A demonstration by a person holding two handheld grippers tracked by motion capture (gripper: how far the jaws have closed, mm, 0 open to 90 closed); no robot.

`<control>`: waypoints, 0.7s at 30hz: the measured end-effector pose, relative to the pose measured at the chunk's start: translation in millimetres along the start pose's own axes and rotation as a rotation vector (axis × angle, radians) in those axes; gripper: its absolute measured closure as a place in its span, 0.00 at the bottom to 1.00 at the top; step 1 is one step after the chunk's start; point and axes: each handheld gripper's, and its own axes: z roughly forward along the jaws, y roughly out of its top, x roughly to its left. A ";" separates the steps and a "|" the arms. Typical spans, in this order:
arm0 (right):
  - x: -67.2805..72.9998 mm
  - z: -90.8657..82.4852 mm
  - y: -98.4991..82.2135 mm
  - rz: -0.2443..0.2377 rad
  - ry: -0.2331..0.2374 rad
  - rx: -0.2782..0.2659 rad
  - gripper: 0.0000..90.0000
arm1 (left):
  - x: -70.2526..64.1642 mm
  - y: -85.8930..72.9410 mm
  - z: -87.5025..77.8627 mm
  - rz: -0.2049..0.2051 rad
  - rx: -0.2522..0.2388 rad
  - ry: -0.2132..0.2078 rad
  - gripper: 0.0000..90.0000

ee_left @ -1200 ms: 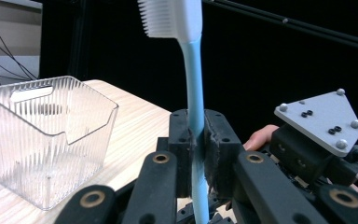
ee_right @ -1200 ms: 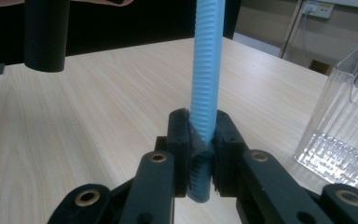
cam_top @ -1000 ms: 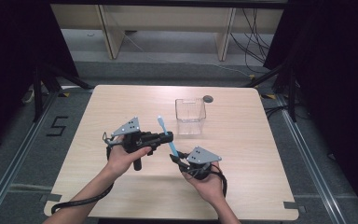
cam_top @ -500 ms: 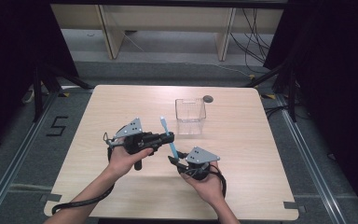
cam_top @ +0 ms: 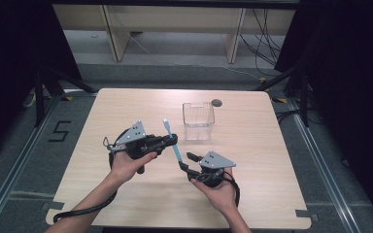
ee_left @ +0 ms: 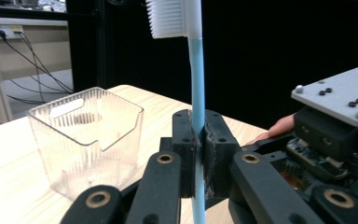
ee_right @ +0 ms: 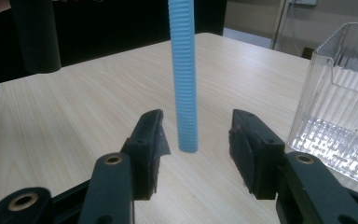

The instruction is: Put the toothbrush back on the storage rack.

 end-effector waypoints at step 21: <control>11.9 -23.4 52.3 0.048 -0.031 -0.189 0.76 | -11.9 -2.5 6.5 0.137 0.040 0.106 0.94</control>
